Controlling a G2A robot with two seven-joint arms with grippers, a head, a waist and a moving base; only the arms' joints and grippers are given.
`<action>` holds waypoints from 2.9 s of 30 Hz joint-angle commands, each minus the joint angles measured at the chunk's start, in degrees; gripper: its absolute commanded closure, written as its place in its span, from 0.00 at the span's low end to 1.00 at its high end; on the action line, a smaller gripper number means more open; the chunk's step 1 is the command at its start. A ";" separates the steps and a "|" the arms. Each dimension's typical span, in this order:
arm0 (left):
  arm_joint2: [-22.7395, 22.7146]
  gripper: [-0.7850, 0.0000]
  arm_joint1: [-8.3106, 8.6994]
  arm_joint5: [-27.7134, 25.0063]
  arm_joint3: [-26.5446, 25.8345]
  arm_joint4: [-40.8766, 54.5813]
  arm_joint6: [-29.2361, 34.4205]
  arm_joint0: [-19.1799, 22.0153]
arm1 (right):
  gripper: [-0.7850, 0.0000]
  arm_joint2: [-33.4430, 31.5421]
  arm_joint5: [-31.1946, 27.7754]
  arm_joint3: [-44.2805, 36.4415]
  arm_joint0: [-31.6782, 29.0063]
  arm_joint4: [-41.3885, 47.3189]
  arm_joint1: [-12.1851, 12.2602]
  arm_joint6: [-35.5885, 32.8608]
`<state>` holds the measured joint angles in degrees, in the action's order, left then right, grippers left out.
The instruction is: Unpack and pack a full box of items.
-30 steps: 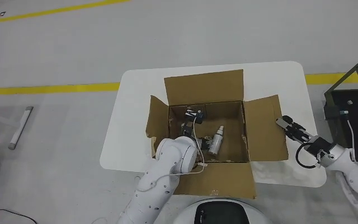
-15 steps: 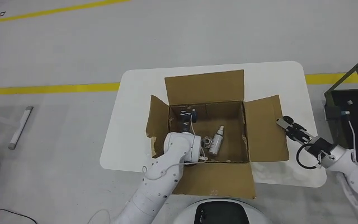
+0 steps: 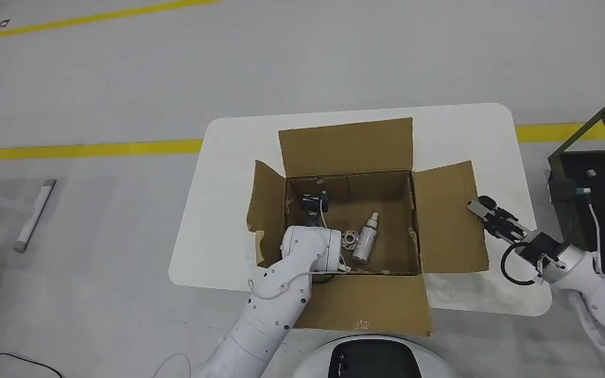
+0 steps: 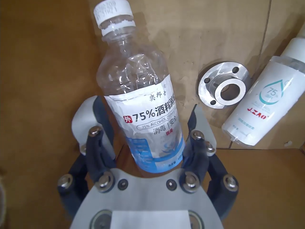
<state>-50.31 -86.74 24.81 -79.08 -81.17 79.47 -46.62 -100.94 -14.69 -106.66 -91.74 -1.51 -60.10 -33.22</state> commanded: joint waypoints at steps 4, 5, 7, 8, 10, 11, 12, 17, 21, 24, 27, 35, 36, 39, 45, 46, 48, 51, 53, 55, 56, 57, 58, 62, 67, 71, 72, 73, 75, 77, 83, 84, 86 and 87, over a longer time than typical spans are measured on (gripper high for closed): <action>-0.22 0.56 -0.48 -0.10 0.98 -0.39 0.10 0.08 | 1.00 0.08 0.01 0.12 0.05 0.05 0.01 0.00; -0.25 0.69 -0.57 -0.13 1.08 -0.51 0.13 0.11 | 1.00 0.08 0.01 0.14 0.07 0.06 0.01 0.00; -0.27 0.96 -0.72 -0.35 1.15 -0.82 0.16 0.11 | 1.00 0.08 0.01 0.20 0.12 0.06 0.02 -0.01; -0.31 1.00 -0.79 -0.44 1.11 -0.95 0.16 0.06 | 1.00 0.07 -0.02 0.23 0.18 0.05 0.03 -0.01; -0.52 1.00 -0.92 -0.83 0.49 -0.75 -0.17 -0.12 | 1.00 0.04 -0.01 0.38 0.35 -0.01 0.04 0.05; -0.61 1.00 -0.95 -1.21 0.15 -0.80 -0.43 -0.22 | 1.00 0.00 -0.03 0.43 0.50 -0.09 0.05 0.12; -0.77 1.00 -1.02 -1.58 -0.48 -0.41 -0.52 -0.33 | 1.00 -0.07 -0.04 0.55 0.69 -0.18 0.06 0.18; -1.90 1.00 -1.26 -3.24 -4.74 1.53 -1.36 -0.74 | 1.00 -0.82 -0.19 1.53 2.27 -0.75 0.17 0.92; -3.10 1.00 -1.50 -4.30 -9.06 4.60 -1.48 -0.91 | 1.00 -1.61 -0.29 2.86 3.84 -1.33 0.34 0.76; -4.15 1.00 -1.61 -4.65 -12.22 5.91 -1.65 -0.73 | 1.00 -2.29 -0.42 3.92 4.91 -1.59 0.47 0.66; -5.66 1.00 -1.62 -4.53 -15.24 6.99 -1.40 -0.60 | 1.00 -2.87 -0.63 4.83 5.56 -2.08 0.60 0.51; -11.02 1.00 -0.92 -5.85 -23.37 4.32 1.20 -0.33 | 1.00 -3.98 -0.73 5.38 5.41 -2.30 0.74 1.03; -11.76 1.00 -0.81 -6.02 -24.40 3.79 1.56 -0.30 | 1.00 -4.05 -0.71 5.34 5.28 -2.41 0.75 1.04; -13.99 1.00 -0.56 -6.51 -27.51 2.75 2.44 -0.07 | 1.00 -3.97 -0.58 5.05 4.74 -2.35 0.75 0.95; -18.38 1.00 -0.05 -7.84 -31.56 0.13 3.68 0.48 | 1.00 -3.82 -0.38 4.39 4.02 -2.33 0.74 1.11; -19.08 1.00 0.05 -8.11 -32.06 -0.49 3.90 0.52 | 1.00 -3.80 -0.36 4.31 3.96 -2.33 0.74 1.15; -20.44 1.00 0.25 -8.86 -32.95 -1.85 4.30 0.55 | 1.00 -3.80 -0.17 4.04 3.77 -2.49 0.74 1.28; -22.57 1.00 0.71 -11.20 -33.07 -5.65 5.40 0.68 | 1.00 -3.80 0.18 3.55 3.37 -2.50 0.71 1.71; -24.05 1.00 0.99 -12.82 -32.96 -7.76 5.76 0.86 | 1.00 -3.72 0.30 3.18 3.02 -2.59 0.68 1.97; -25.83 1.00 1.24 -13.59 -32.83 -9.46 6.04 0.86 | 1.00 -3.66 0.44 2.94 2.74 -2.59 0.66 2.13; -26.43 1.00 1.37 -14.47 -32.75 -10.44 6.26 0.78 | 1.00 -3.64 0.48 2.88 2.63 -2.59 0.66 2.19; -27.26 1.00 1.49 -14.83 -32.80 -11.14 6.38 0.64 | 1.00 -3.60 0.45 2.80 2.53 -2.54 0.65 2.15; -27.99 1.00 1.56 -15.15 -32.83 -11.19 6.63 0.40 | 1.00 -3.61 0.43 2.76 2.46 -2.53 0.65 2.17; -29.98 1.00 1.95 -17.13 -32.89 -13.81 7.23 -0.90 | 1.00 -3.64 0.53 2.59 2.13 -2.41 0.64 2.17; -30.77 1.00 2.33 -20.98 -30.65 -16.35 8.53 -2.88 | 1.00 -3.61 0.63 2.52 1.85 -2.40 0.64 2.10; -29.04 1.00 2.29 -24.01 -27.65 -15.45 8.53 -5.46 | 1.00 -3.46 0.78 2.46 1.80 -2.38 0.63 2.17; -28.50 1.00 2.28 -24.50 -26.73 -15.77 8.53 -6.30 | 1.00 -3.43 0.81 2.45 1.80 -2.39 0.63 2.18; -27.75 1.00 2.26 -25.37 -26.05 -15.98 8.53 -7.03 | 1.00 -3.39 0.80 2.46 1.79 -2.41 0.62 2.21; -26.78 1.00 2.15 -26.01 -24.47 -14.91 8.53 -8.60 | 1.00 -3.26 0.86 2.48 1.76 -2.40 0.61 2.25; -25.78 1.00 2.16 -26.78 -22.78 -16.28 8.53 -9.76 | 1.00 -3.17 0.93 2.48 1.71 -2.48 0.61 2.26; -25.69 1.00 1.99 -24.46 -17.29 -15.99 7.59 -11.30 | 1.00 -3.12 0.97 2.61 1.70 -2.58 0.62 2.18; -25.79 1.00 1.96 -24.02 -16.40 -15.71 6.87 -11.49 | 1.00 -3.12 0.97 2.62 1.71 -2.59 0.62 2.16; -25.66 1.00 1.93 -23.96 -14.90 -15.36 5.19 -11.77 | 1.00 -3.15 0.99 2.70 1.68 -2.62 0.62 2.23; -25.62 1.00 1.94 -23.85 -14.01 -15.55 4.63 -11.93 | 1.00 -3.13 1.00 2.75 1.65 -2.59 0.62 2.23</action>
<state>-76.01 -84.80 0.92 -94.08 -96.57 84.90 -58.38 -104.08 -13.72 -103.97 -90.06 -4.12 -59.48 -31.03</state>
